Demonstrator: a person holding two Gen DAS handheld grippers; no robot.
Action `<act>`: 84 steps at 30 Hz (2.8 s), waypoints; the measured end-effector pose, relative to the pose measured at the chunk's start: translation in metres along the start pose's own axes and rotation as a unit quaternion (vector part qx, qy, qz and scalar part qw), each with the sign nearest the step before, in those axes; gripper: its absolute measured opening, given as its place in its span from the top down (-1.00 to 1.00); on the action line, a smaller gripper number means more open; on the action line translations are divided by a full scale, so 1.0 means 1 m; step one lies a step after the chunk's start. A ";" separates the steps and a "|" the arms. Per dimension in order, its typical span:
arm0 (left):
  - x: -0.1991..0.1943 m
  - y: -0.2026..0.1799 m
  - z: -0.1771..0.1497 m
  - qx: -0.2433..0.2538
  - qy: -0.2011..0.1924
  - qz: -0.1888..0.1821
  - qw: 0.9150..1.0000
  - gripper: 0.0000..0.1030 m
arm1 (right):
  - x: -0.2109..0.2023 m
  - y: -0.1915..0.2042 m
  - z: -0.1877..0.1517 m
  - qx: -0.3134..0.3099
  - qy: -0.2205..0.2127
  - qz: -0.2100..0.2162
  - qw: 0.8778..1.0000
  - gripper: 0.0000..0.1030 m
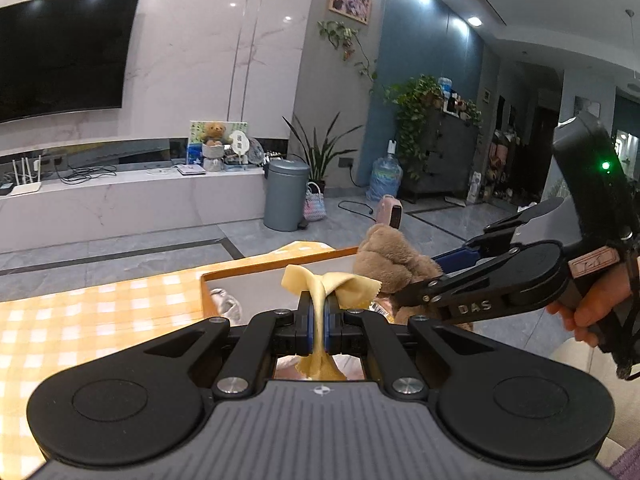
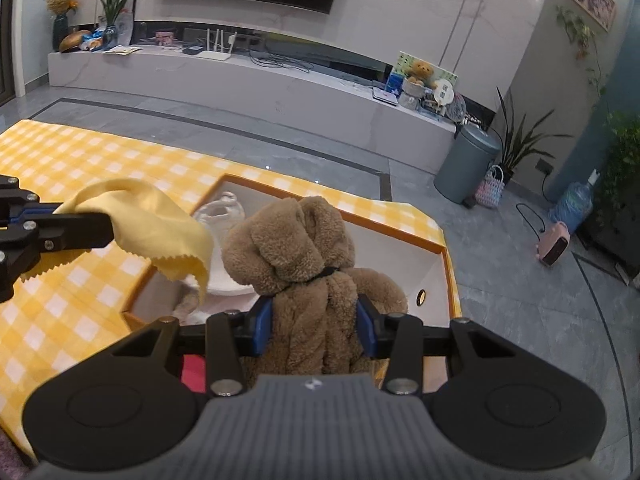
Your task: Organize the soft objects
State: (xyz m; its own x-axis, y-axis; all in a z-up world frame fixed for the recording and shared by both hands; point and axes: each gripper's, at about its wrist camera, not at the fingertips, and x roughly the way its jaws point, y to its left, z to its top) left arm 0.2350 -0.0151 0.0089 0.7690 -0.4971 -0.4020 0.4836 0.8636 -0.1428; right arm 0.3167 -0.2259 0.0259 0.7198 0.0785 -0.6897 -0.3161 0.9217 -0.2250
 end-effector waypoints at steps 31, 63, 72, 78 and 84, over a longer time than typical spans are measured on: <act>0.092 -0.010 -0.030 0.081 0.095 0.064 0.990 -0.05 | 0.116 -0.028 0.007 0.026 0.064 0.016 0.997 -0.08; -0.068 -0.076 0.017 0.086 -0.070 0.096 0.989 -0.61 | -0.130 -0.016 -0.033 0.019 -0.162 -0.022 0.986 -0.63; -0.103 -0.077 -0.004 0.054 -0.116 0.099 0.987 -0.65 | -0.172 0.006 -0.084 0.079 -0.210 -0.011 0.974 -0.74; -0.118 -0.080 -0.023 0.061 -0.115 0.112 0.985 -0.69 | -0.182 0.038 -0.112 0.109 -0.242 -0.005 0.964 -0.91; -0.130 -0.078 -0.052 0.050 -0.122 0.139 0.982 -0.86 | -0.182 0.081 -0.141 0.130 -0.272 -0.039 0.953 -0.95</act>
State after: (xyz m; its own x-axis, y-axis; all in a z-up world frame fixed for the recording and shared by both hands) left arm 0.0761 -0.0136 0.0254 0.9483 -0.2596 -0.1825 0.2703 0.9621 0.0357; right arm 0.0728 -0.2192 0.0357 0.9710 0.1252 -0.2039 -0.1348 0.9903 -0.0337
